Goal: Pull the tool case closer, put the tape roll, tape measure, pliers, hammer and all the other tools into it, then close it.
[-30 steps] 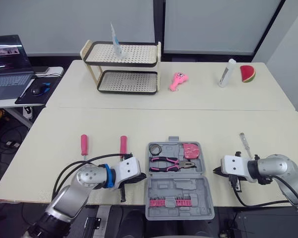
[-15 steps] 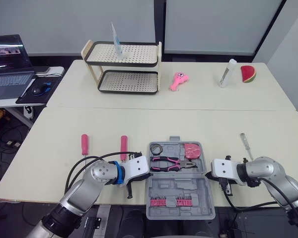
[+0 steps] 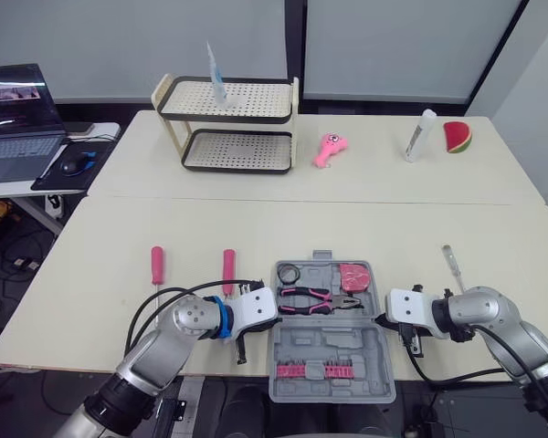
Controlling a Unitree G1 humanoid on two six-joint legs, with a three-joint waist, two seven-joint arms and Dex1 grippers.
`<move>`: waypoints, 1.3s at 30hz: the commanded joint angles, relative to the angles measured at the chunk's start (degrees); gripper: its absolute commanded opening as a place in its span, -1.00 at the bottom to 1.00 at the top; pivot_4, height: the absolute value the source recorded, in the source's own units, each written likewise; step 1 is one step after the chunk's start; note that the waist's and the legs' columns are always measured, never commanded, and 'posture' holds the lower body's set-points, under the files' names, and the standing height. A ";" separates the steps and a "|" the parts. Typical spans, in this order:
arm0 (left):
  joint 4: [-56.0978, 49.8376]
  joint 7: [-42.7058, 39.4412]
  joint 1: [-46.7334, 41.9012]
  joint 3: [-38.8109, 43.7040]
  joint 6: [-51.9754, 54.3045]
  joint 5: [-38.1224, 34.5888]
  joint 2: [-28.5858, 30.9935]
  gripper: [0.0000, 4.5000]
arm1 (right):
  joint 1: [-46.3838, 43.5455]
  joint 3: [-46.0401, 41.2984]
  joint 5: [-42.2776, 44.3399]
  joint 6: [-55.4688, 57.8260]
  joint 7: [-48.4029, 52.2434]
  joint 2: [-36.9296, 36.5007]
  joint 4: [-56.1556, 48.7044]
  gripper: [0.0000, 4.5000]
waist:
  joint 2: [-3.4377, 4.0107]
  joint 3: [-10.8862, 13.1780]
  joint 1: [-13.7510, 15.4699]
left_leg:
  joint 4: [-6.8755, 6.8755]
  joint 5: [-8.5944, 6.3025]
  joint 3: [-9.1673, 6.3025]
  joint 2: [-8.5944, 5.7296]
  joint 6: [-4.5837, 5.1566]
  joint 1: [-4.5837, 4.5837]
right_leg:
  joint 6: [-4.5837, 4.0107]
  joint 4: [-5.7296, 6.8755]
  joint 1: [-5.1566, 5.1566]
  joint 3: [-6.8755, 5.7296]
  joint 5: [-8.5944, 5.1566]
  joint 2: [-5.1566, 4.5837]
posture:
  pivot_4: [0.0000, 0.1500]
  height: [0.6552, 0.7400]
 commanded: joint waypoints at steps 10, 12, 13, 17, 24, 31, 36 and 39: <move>3.38 0.81 -4.28 -1.76 -2.44 0.63 -4.88 -0.99 | -1.02 0.82 0.99 0.68 -1.29 2.70 -2.35 -1.00 | 0.01 -0.01 0.06 | 0.30 0.00 -0.05 -0.03 0.01 -0.02 | 0.01 0.23 0.03 -0.02 0.00 0.00 | 1.00 0.74; 4.76 0.80 -5.30 -1.69 -2.79 0.78 -5.49 -0.99 | -1.61 0.68 0.86 0.88 -1.37 2.94 -1.72 -1.00 | 0.01 -0.01 0.06 | 0.31 -0.01 -0.05 -0.03 0.01 -0.02 | 0.01 0.24 0.03 -0.03 0.00 0.00 | 1.00 0.74; 5.32 0.76 -5.67 -1.67 -2.98 0.83 -5.70 -0.99 | -1.89 0.61 0.78 0.97 -1.41 3.06 -1.42 -1.00 | 0.01 -0.01 0.04 | 0.32 -0.01 -0.05 -0.04 0.01 -0.02 | 0.01 0.24 0.03 -0.04 0.00 0.00 | 1.00 0.74; 8.11 0.65 -7.71 -1.80 -3.86 0.95 -7.09 -0.99 | -4.40 0.35 -0.02 1.04 -2.15 3.81 1.24 -1.00 | 0.01 -0.01 0.02 | 0.32 -0.01 -0.04 -0.04 0.01 -0.01 | 0.01 0.24 0.03 -0.05 0.00 0.00 | 1.00 0.74; 12.49 1.26 -10.76 -2.04 -5.43 1.92 -9.63 -0.99 | -7.99 0.53 -1.85 1.01 -3.38 5.19 5.12 -1.00 | 0.01 -0.02 0.07 | 0.36 0.00 -0.04 -0.06 0.01 -0.03 | 0.01 0.26 0.03 -0.09 0.00 0.00 | 1.00 0.74; 16.45 2.25 -13.05 -1.73 -7.44 2.85 -11.47 -0.99 | -10.17 0.73 -3.52 0.75 -4.30 6.18 7.64 -1.00 | 0.01 -0.02 0.06 | 0.39 0.00 -0.03 -0.06 0.00 -0.03 | 0.01 0.27 0.02 -0.09 0.00 -0.01 | 1.00 0.74; 17.76 2.63 -13.60 -1.41 -8.36 3.07 -11.93 -0.99 | -10.41 0.93 -4.00 0.90 -4.08 6.44 7.84 -1.00 | 0.01 -0.02 0.08 | 0.39 0.00 -0.04 -0.06 0.00 -0.04 | 0.01 0.27 0.02 -0.09 0.00 -0.01 | 1.00 0.74; 18.11 2.71 -13.53 -1.15 -8.66 3.08 -11.88 -0.99 | -10.38 0.98 -4.12 1.13 -4.04 6.59 7.70 -1.00 | 0.01 -0.02 0.07 | 0.39 0.00 -0.04 -0.06 0.00 -0.04 | 0.01 0.27 0.02 -0.09 0.00 -0.01 | 1.00 0.74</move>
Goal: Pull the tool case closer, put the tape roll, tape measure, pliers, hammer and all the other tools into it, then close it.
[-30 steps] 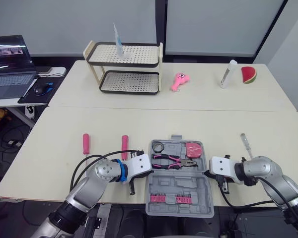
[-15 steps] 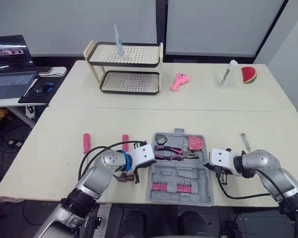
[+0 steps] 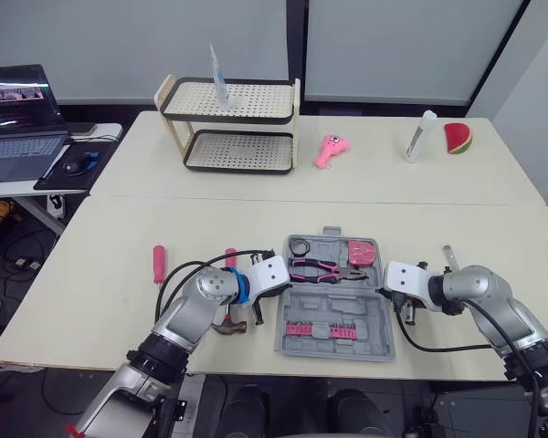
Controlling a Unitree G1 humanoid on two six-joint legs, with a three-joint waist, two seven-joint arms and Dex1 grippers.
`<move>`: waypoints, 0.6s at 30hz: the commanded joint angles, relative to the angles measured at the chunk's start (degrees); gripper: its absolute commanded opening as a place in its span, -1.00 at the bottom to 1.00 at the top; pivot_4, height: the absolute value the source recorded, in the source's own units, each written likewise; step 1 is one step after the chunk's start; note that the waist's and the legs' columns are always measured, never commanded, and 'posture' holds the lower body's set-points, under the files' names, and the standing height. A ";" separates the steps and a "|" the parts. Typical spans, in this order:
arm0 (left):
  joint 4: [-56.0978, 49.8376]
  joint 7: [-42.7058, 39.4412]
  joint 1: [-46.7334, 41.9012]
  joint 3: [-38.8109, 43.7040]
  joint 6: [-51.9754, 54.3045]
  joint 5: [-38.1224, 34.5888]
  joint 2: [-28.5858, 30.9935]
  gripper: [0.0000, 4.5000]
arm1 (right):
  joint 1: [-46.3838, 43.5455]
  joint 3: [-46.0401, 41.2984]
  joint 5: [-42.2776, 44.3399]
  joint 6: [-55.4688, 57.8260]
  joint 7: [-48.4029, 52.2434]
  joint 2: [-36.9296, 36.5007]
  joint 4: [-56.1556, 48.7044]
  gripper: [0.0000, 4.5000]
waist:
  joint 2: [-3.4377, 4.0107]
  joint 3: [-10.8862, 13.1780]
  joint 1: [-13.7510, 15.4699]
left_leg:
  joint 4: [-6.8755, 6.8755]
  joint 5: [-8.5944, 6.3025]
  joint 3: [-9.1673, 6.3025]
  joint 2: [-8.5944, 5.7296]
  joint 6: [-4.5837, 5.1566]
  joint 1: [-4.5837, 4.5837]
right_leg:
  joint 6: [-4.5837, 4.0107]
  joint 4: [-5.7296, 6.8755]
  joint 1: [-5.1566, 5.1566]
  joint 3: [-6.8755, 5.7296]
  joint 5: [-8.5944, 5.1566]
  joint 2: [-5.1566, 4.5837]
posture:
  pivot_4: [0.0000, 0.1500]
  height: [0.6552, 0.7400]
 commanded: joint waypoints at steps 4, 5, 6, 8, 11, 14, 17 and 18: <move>-1.28 -0.27 -0.08 -1.68 -2.04 -0.27 -1.79 -0.99 | -1.20 1.32 0.88 -1.32 -0.01 1.98 -2.22 -1.00 | 0.00 0.00 -0.03 | 0.00 0.00 0.01 0.00 0.00 0.00 | 0.00 0.00 0.00 0.00 0.00 0.00 | 1.00 0.74; -1.30 -0.29 -0.02 -1.67 -2.08 -0.24 -1.73 -0.99 | -1.27 1.34 0.84 -1.34 -0.03 2.01 -2.12 -1.00 | 0.00 0.00 -0.04 | 0.00 0.00 0.00 0.00 0.00 0.00 | 0.00 0.00 0.00 0.00 0.00 0.00 | 1.00 0.74; -1.36 -0.32 0.07 -1.66 -2.09 -0.22 -1.67 -0.99 | -1.34 1.35 0.77 -1.38 -0.07 2.02 -2.06 -1.00 | 0.00 0.00 -0.04 | 0.00 0.00 0.00 0.00 0.00 0.00 | 0.00 0.00 0.00 0.00 0.00 0.00 | 1.00 0.74; -1.48 -0.33 0.17 -1.61 -2.09 -0.18 -1.60 -0.99 | -1.44 1.36 0.60 -1.42 -0.10 2.01 -2.02 -1.00 | 0.00 0.00 -0.06 | 0.00 0.00 0.00 0.00 0.00 0.00 | 0.00 0.00 0.00 0.00 0.00 0.00 | 1.00 0.74; -2.03 -0.53 0.43 -1.44 -1.90 -0.18 -1.23 -0.99 | -1.62 1.11 0.24 -1.57 0.07 1.63 -1.85 -1.00 | 0.00 0.00 -0.07 | 0.00 0.00 0.00 0.00 0.00 0.00 | 0.00 0.00 -0.01 0.00 0.00 0.00 | 1.00 0.74; -2.97 -1.17 0.75 -0.91 -1.42 -0.49 -0.32 -0.99 | -1.67 0.35 0.09 -1.61 0.21 0.76 -1.42 -1.00 | 0.00 0.00 -0.09 | 0.00 0.00 0.01 0.01 0.00 0.00 | 0.00 0.00 -0.02 0.01 0.00 0.01 | 1.00 0.74; -3.68 -1.04 0.83 -0.11 -0.42 -0.86 0.09 -0.99 | -1.53 -0.52 0.04 -1.53 0.19 -0.30 -0.81 -1.00 | 0.00 0.00 -0.10 | 0.00 0.00 0.01 0.01 0.00 -0.03 | 0.00 0.00 -0.06 0.01 0.00 0.01 | 1.00 0.74; -3.68 -0.86 0.77 0.08 -0.30 -0.85 0.13 -0.99 | -1.53 -0.76 0.03 -1.67 0.11 -0.59 -0.55 -1.00 | 0.00 0.00 -0.10 | 0.00 0.00 0.01 0.01 0.00 -0.06 | 0.00 0.00 -0.08 0.01 0.00 0.01 | 1.00 0.74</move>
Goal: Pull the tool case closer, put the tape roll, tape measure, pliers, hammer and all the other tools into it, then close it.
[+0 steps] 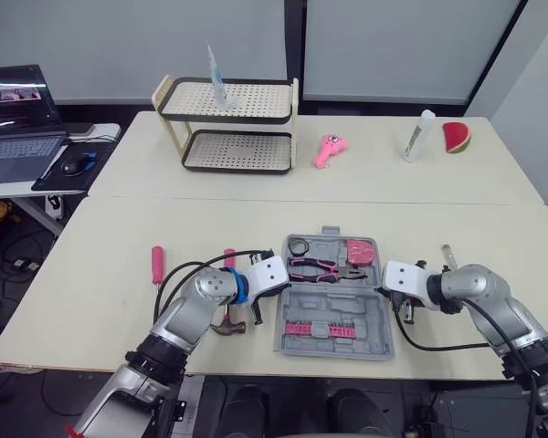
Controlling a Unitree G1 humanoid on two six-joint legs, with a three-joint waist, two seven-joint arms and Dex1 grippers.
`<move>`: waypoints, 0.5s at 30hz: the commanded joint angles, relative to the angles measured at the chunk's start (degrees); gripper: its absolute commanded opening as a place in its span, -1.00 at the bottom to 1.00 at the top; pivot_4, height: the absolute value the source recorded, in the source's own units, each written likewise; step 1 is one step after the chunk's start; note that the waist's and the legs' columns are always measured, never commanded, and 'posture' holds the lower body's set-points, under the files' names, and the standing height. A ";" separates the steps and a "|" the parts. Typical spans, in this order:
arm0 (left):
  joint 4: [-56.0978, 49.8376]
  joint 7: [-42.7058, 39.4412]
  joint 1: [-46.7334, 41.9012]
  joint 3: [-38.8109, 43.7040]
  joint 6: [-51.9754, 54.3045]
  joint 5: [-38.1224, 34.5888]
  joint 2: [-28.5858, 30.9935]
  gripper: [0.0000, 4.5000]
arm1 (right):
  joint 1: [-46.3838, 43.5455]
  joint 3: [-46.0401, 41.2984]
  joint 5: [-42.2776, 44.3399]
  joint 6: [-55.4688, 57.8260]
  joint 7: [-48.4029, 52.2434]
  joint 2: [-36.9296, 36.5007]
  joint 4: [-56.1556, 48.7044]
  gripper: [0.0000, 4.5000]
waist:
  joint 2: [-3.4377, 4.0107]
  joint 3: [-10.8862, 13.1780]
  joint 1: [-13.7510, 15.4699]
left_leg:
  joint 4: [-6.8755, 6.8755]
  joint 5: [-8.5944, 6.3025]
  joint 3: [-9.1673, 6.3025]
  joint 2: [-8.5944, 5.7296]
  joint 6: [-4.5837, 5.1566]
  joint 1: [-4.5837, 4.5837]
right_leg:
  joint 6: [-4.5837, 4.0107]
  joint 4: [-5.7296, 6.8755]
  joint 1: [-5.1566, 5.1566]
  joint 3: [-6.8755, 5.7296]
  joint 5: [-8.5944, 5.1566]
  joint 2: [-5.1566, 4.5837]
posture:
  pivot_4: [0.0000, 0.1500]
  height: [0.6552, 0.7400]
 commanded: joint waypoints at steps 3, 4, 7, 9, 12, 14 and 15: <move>-3.14 -0.68 0.33 0.05 0.13 -1.10 -0.02 -0.99 | -1.17 -1.65 0.99 -1.56 -0.64 -1.12 0.14 -1.00 | 0.00 0.00 0.01 | 0.00 0.00 0.00 -0.01 0.00 -0.04 | 0.00 -0.01 -0.03 0.00 0.00 0.00 | 1.00 0.74; -3.52 -0.81 0.47 0.21 0.29 -1.24 0.29 -0.99 | -1.18 -2.00 0.98 -1.56 -0.79 -1.41 0.33 -1.00 | 0.00 0.00 0.00 | 0.00 0.00 0.00 -0.01 0.00 -0.05 | 0.00 -0.01 -0.03 0.00 0.00 0.00 | 1.00 0.74; -5.21 -1.24 1.33 1.12 1.68 -1.99 1.32 -0.99 | -1.00 -3.30 1.27 -1.24 -1.18 -2.35 0.80 -1.00 | 0.00 0.01 0.01 | 0.00 0.00 0.00 -0.01 0.00 -0.09 | 0.00 -0.01 -0.07 0.01 0.00 -0.01 | 1.00 0.74; -5.75 -1.18 1.74 1.71 2.34 -2.37 1.74 -0.99 | -0.82 -3.86 1.43 -1.39 -1.63 -2.80 1.12 -1.00 | 0.00 0.01 0.00 | 0.00 0.00 0.00 -0.01 0.00 -0.10 | 0.00 -0.02 -0.07 0.01 0.00 -0.01 | 1.00 0.74; -5.89 -1.12 1.92 2.26 2.43 -2.75 2.52 -0.99 | -0.46 -4.52 1.59 -1.66 -2.02 -3.21 1.20 -1.00 | 0.00 0.01 0.00 | 0.00 0.00 -0.01 0.00 0.00 -0.09 | 0.00 -0.01 -0.07 0.01 0.00 -0.01 | 1.00 0.74; -6.34 -1.31 2.11 2.83 2.44 -3.27 3.45 -0.99 | -0.03 -5.25 1.99 -1.20 -2.12 -3.54 0.64 -1.00 | 0.00 0.01 -0.01 | -0.01 0.00 0.00 0.00 0.00 -0.09 | 0.00 -0.02 -0.07 0.01 0.00 0.00 | 1.00 0.74; -6.47 -1.28 2.17 3.48 2.46 -3.47 4.23 -0.99 | 0.42 -5.90 2.41 -0.78 -2.10 -3.89 0.03 -1.00 | -0.01 0.01 -0.01 | -0.01 0.00 0.00 0.00 0.00 -0.09 | 0.00 -0.02 -0.08 0.01 0.00 -0.01 | 1.00 0.74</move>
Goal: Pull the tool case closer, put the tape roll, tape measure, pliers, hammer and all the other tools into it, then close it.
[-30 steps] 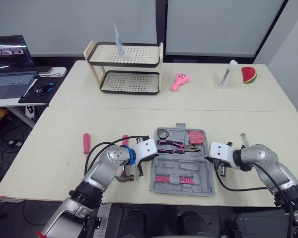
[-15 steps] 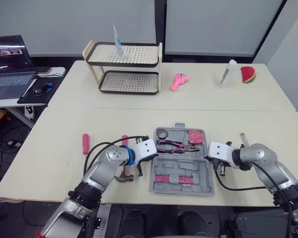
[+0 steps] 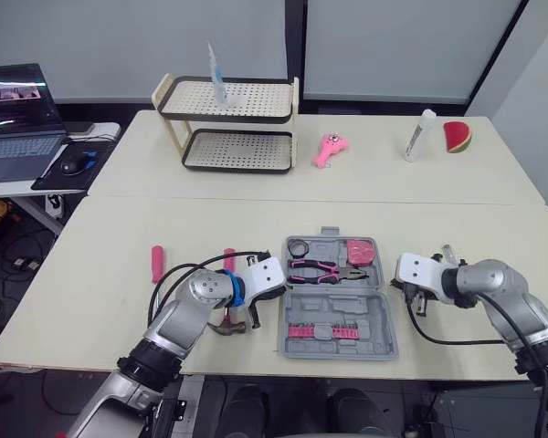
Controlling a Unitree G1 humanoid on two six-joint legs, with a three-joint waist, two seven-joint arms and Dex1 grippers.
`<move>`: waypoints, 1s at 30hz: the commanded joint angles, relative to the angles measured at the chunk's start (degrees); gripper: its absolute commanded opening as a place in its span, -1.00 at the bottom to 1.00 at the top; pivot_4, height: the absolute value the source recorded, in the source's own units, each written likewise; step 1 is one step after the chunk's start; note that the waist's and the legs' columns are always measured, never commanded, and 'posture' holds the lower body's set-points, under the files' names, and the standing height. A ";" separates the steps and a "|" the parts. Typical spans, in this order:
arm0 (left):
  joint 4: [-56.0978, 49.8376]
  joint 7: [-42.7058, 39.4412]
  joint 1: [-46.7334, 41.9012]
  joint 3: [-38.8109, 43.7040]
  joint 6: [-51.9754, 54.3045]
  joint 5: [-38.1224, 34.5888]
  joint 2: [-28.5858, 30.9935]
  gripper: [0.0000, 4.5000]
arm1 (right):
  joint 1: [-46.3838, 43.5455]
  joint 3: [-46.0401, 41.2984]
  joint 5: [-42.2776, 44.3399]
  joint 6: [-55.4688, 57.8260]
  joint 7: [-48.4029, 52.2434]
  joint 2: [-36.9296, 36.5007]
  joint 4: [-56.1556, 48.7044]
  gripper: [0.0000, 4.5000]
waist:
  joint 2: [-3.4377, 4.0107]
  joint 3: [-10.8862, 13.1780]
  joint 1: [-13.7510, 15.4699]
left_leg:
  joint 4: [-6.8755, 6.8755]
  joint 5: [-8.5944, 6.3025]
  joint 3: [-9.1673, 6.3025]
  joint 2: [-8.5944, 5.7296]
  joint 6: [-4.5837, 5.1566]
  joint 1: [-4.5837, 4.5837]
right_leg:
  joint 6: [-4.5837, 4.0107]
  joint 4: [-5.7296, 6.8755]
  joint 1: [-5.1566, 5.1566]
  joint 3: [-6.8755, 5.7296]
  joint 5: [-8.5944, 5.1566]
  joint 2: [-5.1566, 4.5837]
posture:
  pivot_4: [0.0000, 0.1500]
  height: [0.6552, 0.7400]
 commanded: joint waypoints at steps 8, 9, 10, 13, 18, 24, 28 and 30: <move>-5.47 -1.74 2.10 12.05 -2.08 -9.12 6.06 -0.99 | 6.17 -10.56 7.59 3.36 -0.34 -5.24 -9.12 -1.00 | 0.00 0.01 0.01 | 0.00 0.00 -0.01 0.01 0.00 -0.04 | 0.00 -0.01 -0.02 0.01 0.00 -0.03 | 1.00 0.74; -6.57 -2.41 2.73 14.03 -2.39 -11.20 6.41 -0.99 | 7.10 -12.05 8.75 3.12 -0.35 -5.54 -10.15 -1.00 | 0.00 0.02 0.02 | 0.00 0.00 -0.02 0.02 0.00 -0.04 | 0.00 -0.02 -0.01 0.02 0.00 -0.04 | 1.00 0.74; -7.98 -3.15 3.58 16.61 -1.92 -13.71 6.99 -0.99 | 8.24 -14.15 10.34 3.08 -0.30 -5.82 -11.28 -1.00 | 0.00 0.02 0.02 | -0.01 0.00 -0.03 0.02 0.00 -0.05 | 0.00 -0.02 -0.02 0.02 0.00 -0.04 | 1.00 0.74; -11.52 -3.55 6.83 26.00 -0.80 -20.51 9.19 -0.99 | 11.58 -22.33 15.78 4.07 -1.27 -5.48 -14.34 -1.00 | 0.00 0.03 -0.02 | -0.01 0.00 -0.07 0.07 0.00 -0.06 | 0.00 -0.03 0.00 0.05 0.00 -0.09 | 1.00 0.74; -10.50 3.13 13.58 45.83 1.78 -28.12 10.66 -0.99 | 17.83 -36.26 20.32 5.55 -5.36 -4.27 -15.88 -1.00 | 0.01 0.03 -0.06 | -0.07 -0.01 -0.10 0.09 0.01 -0.04 | 0.00 -0.06 0.01 0.06 0.00 -0.12 | 1.00 0.74; -5.31 7.59 23.97 59.93 1.64 -31.71 9.51 -0.83 | 24.52 -47.14 24.36 7.35 -11.10 0.93 -15.71 -1.00 | 0.00 0.03 -0.07 | -0.11 -0.02 -0.08 0.09 0.02 0.00 | 0.00 -0.09 0.03 0.11 0.00 -0.16 | 1.00 0.74; -1.48 8.17 31.81 64.58 1.68 -33.82 7.29 -0.34 | 30.80 -50.86 27.13 8.66 -11.89 4.33 -15.63 -0.64 | -0.01 0.01 0.01 | -0.11 -0.02 -0.08 0.08 0.02 0.02 | -0.01 -0.10 0.07 0.11 0.00 -0.22 | 1.00 0.74; -0.26 8.00 35.18 65.40 0.88 -34.20 6.43 -0.07 | 33.75 -51.49 27.65 8.18 -11.69 4.96 -15.17 -0.50 | -0.01 0.01 0.00 | -0.15 -0.03 -0.06 0.08 0.03 0.03 | -0.01 -0.14 0.07 0.13 -0.01 -0.23 | 1.00 0.74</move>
